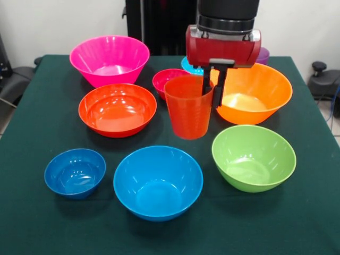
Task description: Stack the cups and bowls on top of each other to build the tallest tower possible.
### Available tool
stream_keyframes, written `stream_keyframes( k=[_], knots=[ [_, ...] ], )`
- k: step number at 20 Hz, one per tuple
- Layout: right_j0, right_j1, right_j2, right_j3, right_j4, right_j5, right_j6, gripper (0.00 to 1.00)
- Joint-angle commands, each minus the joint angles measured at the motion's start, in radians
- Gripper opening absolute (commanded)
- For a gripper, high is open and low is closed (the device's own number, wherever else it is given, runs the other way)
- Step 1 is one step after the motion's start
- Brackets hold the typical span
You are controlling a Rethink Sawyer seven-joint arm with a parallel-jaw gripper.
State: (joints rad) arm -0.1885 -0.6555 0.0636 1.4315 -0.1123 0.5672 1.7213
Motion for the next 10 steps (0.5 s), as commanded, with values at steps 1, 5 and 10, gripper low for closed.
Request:
stream_keyframes(
  k=[1,5,10],
  knots=[
    [-0.033,0.125,0.066,-0.110,0.000,0.103,0.026,0.00],
    [-0.049,0.152,0.069,-0.090,0.001,0.052,0.035,0.00],
    [-0.069,0.162,0.081,-0.073,-0.004,0.014,0.027,0.00]
  ],
)
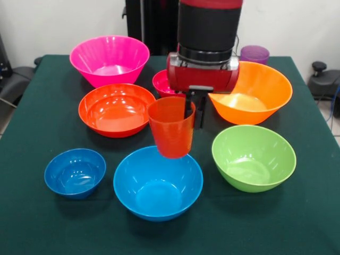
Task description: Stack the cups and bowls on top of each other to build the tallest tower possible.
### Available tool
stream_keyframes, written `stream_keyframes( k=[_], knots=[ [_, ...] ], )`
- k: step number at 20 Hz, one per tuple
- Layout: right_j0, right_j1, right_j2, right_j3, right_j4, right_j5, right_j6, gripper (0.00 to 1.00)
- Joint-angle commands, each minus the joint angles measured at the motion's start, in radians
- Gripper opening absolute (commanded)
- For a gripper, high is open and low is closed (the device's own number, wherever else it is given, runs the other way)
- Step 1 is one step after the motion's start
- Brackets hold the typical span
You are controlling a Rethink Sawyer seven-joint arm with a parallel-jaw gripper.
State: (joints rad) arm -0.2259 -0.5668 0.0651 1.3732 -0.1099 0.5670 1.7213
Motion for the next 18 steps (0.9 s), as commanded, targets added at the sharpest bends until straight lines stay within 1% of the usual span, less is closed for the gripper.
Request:
stream_keyframes(
  k=[1,3,7,12,18],
  knots=[
    [-0.038,0.078,0.086,-0.014,-0.009,0.008,0.019,0.00],
    [-0.048,0.092,0.096,-0.017,-0.012,-0.003,0.008,0.00],
    [-0.076,0.143,0.130,-0.019,-0.016,-0.045,-0.011,0.00],
    [-0.093,0.179,0.157,-0.026,-0.028,-0.076,-0.022,0.00],
    [-0.088,0.181,0.158,-0.029,-0.032,-0.085,-0.006,0.00]
  ],
)
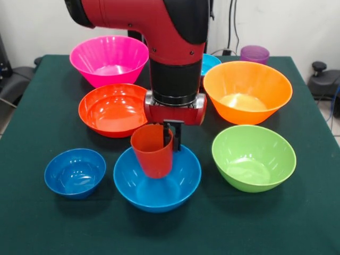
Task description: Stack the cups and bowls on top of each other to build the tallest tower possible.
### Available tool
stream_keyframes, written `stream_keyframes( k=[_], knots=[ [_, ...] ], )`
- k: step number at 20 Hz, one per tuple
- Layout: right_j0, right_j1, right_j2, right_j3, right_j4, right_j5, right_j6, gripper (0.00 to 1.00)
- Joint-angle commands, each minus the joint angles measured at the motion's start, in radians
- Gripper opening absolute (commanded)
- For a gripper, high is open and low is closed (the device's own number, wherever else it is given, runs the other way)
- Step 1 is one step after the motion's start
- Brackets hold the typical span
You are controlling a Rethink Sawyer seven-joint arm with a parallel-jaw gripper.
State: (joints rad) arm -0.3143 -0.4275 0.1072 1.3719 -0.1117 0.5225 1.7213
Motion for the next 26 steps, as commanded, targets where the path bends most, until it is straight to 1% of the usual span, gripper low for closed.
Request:
stream_keyframes(
  k=[1,7,13,23,26],
  knots=[
    [0.001,0.043,0.116,-0.031,-0.029,-0.035,-0.007,0.00],
    [-0.003,0.046,0.126,-0.037,-0.028,-0.036,-0.002,0.00],
    [0.001,0.048,0.126,-0.065,-0.024,-0.010,-0.005,0.00],
    [-0.001,0.056,0.127,-0.071,-0.022,-0.020,0.002,0.00],
    [-0.004,0.060,0.130,-0.083,-0.020,-0.005,-0.008,0.00]
  ],
)
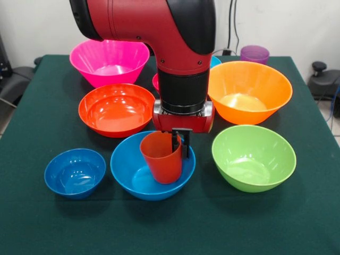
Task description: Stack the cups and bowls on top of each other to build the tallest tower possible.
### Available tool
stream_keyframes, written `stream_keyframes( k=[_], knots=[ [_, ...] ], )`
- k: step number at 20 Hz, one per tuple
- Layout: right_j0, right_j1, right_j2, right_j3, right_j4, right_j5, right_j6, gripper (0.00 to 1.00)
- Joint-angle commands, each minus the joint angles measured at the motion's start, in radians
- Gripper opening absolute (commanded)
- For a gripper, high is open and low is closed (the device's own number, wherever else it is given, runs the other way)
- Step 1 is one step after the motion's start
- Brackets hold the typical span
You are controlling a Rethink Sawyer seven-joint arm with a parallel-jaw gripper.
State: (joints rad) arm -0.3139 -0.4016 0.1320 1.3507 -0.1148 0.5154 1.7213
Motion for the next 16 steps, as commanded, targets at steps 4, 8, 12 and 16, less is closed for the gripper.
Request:
stream_keyframes(
  k=[4,8,12,16],
  knots=[
    [-0.005,0.025,0.102,-0.057,-0.018,0.010,-0.010,0.00],
    [-0.010,0.017,0.103,-0.046,-0.017,0.012,-0.012,0.00],
    [-0.015,0.007,0.102,-0.036,-0.016,0.018,-0.013,0.00],
    [-0.020,-0.002,0.100,-0.024,-0.018,0.018,-0.014,0.00]
  ],
)
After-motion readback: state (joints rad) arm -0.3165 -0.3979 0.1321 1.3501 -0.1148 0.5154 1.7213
